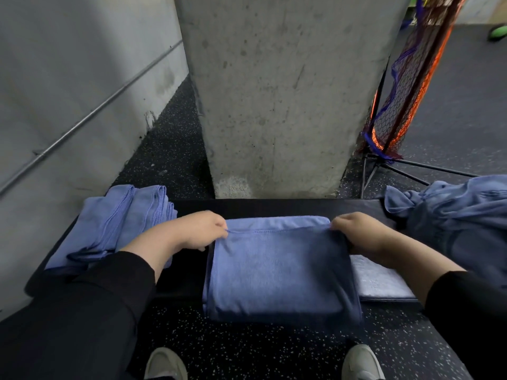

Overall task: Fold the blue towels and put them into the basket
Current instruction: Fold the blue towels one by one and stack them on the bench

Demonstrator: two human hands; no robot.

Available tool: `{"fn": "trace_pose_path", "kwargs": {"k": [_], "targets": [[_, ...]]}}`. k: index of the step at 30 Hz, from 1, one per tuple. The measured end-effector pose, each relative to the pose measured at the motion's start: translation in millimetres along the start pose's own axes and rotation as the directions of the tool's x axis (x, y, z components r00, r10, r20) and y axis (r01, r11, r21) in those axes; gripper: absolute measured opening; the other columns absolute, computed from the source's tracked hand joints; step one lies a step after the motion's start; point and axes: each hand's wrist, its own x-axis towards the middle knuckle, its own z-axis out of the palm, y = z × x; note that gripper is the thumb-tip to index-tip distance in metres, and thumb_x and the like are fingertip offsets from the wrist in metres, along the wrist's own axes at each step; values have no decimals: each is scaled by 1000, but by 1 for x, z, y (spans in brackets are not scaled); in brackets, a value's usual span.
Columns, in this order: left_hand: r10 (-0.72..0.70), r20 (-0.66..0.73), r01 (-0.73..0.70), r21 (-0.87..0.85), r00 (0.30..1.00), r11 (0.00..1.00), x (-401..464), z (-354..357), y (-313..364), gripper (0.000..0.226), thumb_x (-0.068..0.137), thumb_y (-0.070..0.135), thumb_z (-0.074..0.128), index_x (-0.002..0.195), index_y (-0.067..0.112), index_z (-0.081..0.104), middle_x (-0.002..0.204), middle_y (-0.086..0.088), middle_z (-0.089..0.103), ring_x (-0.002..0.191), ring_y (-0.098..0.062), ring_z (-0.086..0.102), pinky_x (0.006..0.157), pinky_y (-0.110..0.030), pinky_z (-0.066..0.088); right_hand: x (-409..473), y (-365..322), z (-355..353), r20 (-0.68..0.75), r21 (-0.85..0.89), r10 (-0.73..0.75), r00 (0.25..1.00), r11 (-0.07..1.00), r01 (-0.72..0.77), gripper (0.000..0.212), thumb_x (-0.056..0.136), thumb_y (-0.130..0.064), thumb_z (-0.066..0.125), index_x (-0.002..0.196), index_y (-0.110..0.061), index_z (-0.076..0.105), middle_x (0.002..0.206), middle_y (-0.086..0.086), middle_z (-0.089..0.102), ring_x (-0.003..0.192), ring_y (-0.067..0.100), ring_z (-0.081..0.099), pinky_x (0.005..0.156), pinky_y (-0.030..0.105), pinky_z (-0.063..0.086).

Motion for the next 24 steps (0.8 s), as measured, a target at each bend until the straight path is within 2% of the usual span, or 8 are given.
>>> {"fn": "trace_pose_path", "kwargs": {"k": [3, 5, 7, 9, 11, 13, 16, 24], "targets": [[-29, -86, -6, -392, 996, 920, -4, -4, 6, 17, 93, 9, 46, 79, 13, 55, 77, -12, 53, 70, -25, 56, 64, -32, 52, 1, -15, -3, -125, 284, 13, 992, 959, 23, 28, 89, -8, 46, 61, -14, 47, 54, 6, 36, 52, 18, 31, 53, 28, 24], [-53, -185, -34, -437, 981, 899, -1, -7, 6, 19, 92, 9, 45, 77, 12, 55, 73, -11, 53, 68, -26, 56, 65, -35, 53, 6, -21, -5, -207, 293, 3, 978, 954, 60, 32, 88, -9, 46, 57, -15, 46, 50, 4, 38, 49, 18, 30, 53, 28, 22], [-31, -285, -51, -275, 958, 960, 8, -6, 3, 20, 93, 10, 47, 80, 4, 61, 74, -13, 60, 70, -27, 61, 68, -36, 56, 14, -19, -4, -208, 208, -40, 977, 975, 84, 31, 89, -9, 47, 58, -13, 49, 51, 4, 42, 54, 20, 34, 55, 29, 25], [26, -291, -40, -44, 956, 998, 17, -3, -2, 21, 94, 13, 50, 84, 6, 68, 80, -9, 69, 75, -25, 64, 72, -36, 55, 25, -11, -1, -193, -46, -118, 974, 993, 111, 27, 90, -10, 49, 66, -8, 58, 59, 7, 50, 63, 21, 40, 60, 32, 31], [54, -225, -28, 119, 973, 993, 25, 0, -7, 20, 97, 17, 52, 85, 16, 69, 86, -1, 70, 82, -19, 65, 74, -34, 52, 36, -3, 2, -159, -404, -196, 968, 907, 117, 21, 93, -12, 52, 80, -6, 68, 74, 7, 61, 72, 22, 50, 64, 31, 34], [46, -206, -10, 172, 977, 985, 33, 1, -10, 19, 98, 20, 54, 86, 24, 68, 90, 2, 70, 87, -16, 65, 76, -32, 51, 42, 0, 4, -149, -575, -256, 955, 808, 127, 19, 95, -13, 53, 93, -10, 72, 86, 7, 66, 82, 23, 56, 68, 28, 35], [23, -242, 28, 204, 970, 979, 43, 0, -11, 18, 96, 19, 55, 86, 21, 70, 93, -3, 72, 88, -20, 66, 78, -36, 53, 50, 1, 4, -194, -618, -297, 935, 777, 119, 19, 95, -15, 53, 96, -13, 73, 96, 11, 72, 91, 29, 63, 71, 29, 36], [-60, -324, 151, 263, 944, 953, 60, 3, -7, 20, 94, 9, 53, 91, 14, 73, 89, -7, 71, 79, -22, 64, 55, -25, 40, 68, 1, 4, -244, -666, -312, 918, 742, 75, 17, 95, -17, 55, 93, -11, 70, 99, 15, 72, 97, 37, 65, 69, 30, 35]]}}
